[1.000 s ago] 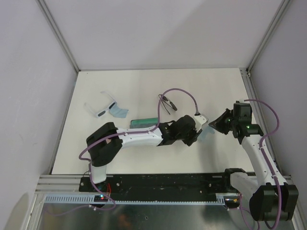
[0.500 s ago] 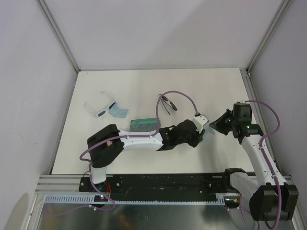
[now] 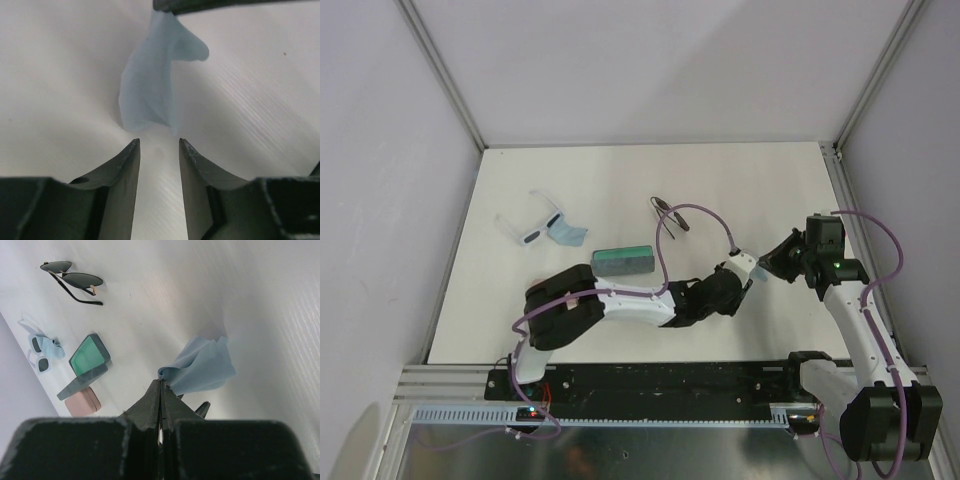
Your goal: Organize the sunglasses
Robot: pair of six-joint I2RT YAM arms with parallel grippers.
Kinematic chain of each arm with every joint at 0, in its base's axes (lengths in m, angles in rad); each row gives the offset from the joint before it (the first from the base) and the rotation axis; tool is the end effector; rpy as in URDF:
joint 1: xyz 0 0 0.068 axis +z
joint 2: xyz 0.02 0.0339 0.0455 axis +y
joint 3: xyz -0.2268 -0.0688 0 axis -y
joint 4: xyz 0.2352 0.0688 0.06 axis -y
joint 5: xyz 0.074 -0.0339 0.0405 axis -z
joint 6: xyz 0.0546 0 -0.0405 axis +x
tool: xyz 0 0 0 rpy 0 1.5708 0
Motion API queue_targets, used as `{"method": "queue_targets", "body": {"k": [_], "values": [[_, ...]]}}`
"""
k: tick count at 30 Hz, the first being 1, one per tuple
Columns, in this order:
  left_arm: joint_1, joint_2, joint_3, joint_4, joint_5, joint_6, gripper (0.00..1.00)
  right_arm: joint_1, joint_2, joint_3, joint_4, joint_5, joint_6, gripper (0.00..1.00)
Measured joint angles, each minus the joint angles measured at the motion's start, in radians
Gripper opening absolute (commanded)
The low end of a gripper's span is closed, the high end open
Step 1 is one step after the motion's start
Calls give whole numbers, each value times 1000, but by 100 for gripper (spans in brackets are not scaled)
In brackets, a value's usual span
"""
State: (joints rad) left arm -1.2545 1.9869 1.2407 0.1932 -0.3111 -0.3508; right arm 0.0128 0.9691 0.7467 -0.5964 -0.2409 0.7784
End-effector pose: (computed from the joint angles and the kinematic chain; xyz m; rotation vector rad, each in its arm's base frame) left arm 0.1504 -0.4057 0.1392 0.7698 2.0172 -0.6287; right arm 0.2208 0.0159 0.2143 0.8096 2.3252 0.6488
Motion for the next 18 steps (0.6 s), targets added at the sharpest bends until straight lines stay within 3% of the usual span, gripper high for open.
{"method": "queue_targets", "body": {"k": [18], "values": [[-13, 77, 65, 7, -51, -43, 39, 0, 3, 0, 0, 0, 7, 0]]}}
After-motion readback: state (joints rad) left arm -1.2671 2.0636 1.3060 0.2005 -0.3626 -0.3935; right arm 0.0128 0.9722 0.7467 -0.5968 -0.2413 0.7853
